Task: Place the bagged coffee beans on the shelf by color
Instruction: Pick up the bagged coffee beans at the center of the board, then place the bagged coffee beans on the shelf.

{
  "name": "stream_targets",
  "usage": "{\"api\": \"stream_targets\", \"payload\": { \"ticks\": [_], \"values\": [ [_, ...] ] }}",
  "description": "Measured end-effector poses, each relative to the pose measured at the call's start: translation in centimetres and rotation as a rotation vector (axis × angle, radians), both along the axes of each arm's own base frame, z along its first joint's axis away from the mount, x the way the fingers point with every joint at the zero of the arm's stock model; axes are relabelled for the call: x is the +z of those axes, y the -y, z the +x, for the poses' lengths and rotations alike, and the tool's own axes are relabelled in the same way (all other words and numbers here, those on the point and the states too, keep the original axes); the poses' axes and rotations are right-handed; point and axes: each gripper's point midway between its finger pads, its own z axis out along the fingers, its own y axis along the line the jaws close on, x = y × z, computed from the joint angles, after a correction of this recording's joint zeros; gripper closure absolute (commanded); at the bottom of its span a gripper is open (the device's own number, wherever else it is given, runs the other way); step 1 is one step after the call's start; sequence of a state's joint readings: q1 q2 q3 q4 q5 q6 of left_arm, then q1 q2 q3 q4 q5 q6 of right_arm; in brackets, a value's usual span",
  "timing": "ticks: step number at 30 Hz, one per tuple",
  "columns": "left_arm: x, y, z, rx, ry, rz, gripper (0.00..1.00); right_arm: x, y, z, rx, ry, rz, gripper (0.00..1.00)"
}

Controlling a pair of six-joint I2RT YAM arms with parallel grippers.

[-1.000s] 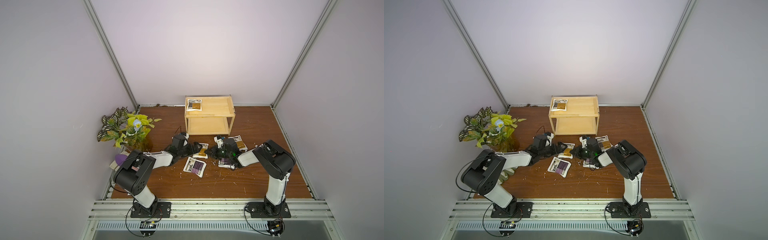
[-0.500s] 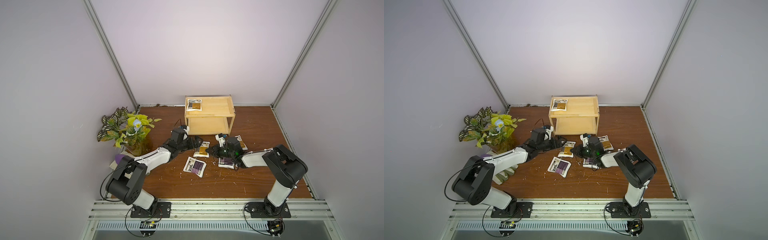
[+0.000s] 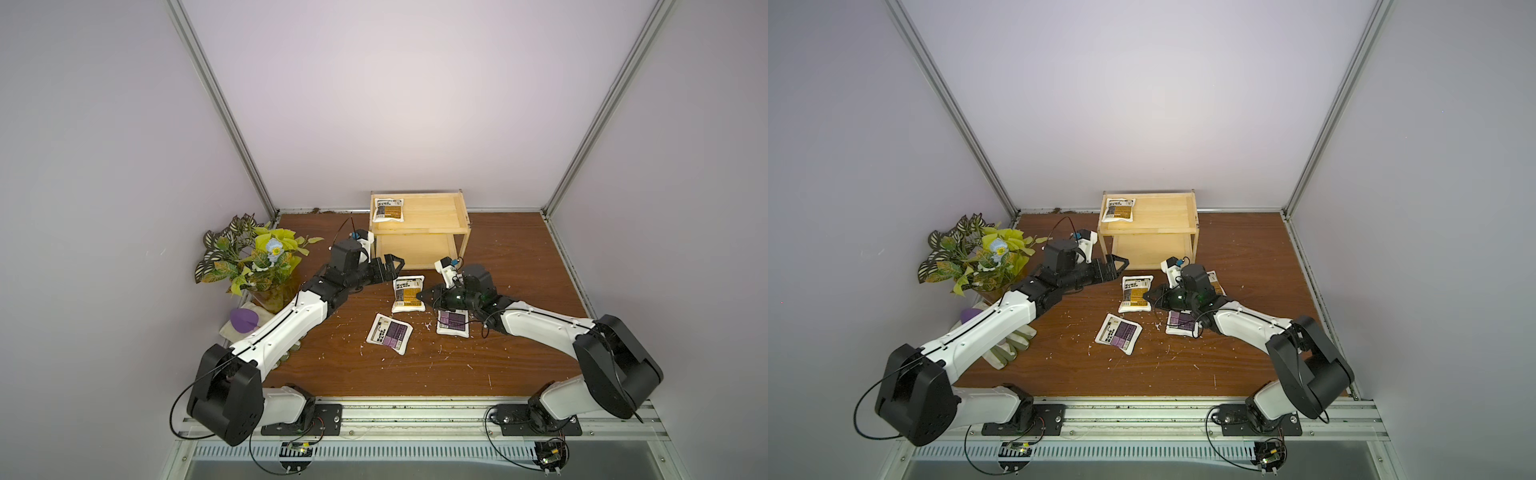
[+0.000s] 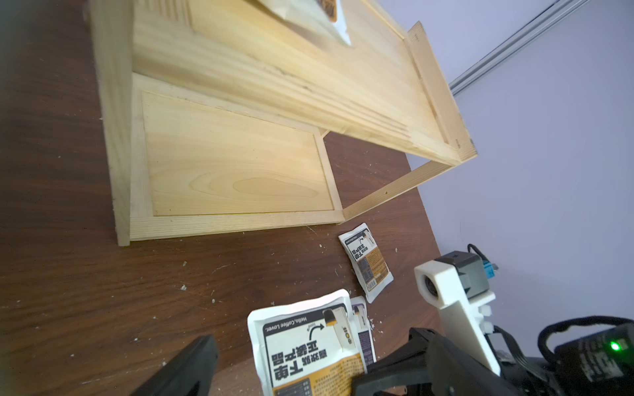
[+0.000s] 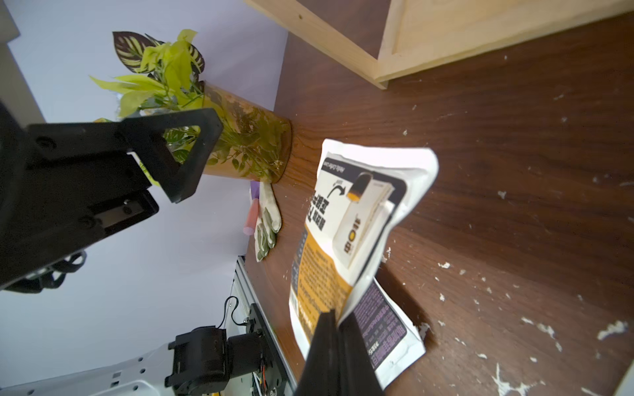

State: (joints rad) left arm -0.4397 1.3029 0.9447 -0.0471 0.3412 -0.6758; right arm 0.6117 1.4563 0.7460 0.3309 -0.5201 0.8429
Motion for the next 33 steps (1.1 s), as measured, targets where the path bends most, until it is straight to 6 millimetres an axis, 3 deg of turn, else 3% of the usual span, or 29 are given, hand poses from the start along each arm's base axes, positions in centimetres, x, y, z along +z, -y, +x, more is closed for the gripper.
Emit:
{"api": "stream_targets", "payload": {
  "ticks": [7, 13, 17, 21, 25, 33],
  "values": [
    [4.7, -2.1, 0.7, 0.05, 0.059, -0.027, 0.0, 5.2, 1.2, 1.3, -0.012, 0.08, 0.001, 0.98],
    [8.3, -2.2, 1.2, 0.043, 0.117, -0.038, 0.0, 10.3, 2.8, 3.7, -0.051, 0.164, 0.009, 0.97],
    [9.8, -1.7, 1.9, 0.027, 0.143, -0.036, 0.01, 13.4, 4.2, 5.4, -0.084, 0.217, 0.025, 0.97],
    [10.0, -1.2, 2.6, 0.009, 0.144, -0.028, 0.0, 15.7, 5.4, 7.4, -0.113, 0.258, 0.033, 0.97],
    [9.6, -0.9, 3.3, 0.003, 0.136, -0.016, 0.01, 16.5, 5.6, 10.3, -0.128, 0.273, 0.026, 0.97],
    [8.5, -0.5, 4.6, -0.001, 0.115, 0.004, 0.0, 14.8, 5.0, 15.7, -0.127, 0.236, -0.018, 0.96]
  ]
}}
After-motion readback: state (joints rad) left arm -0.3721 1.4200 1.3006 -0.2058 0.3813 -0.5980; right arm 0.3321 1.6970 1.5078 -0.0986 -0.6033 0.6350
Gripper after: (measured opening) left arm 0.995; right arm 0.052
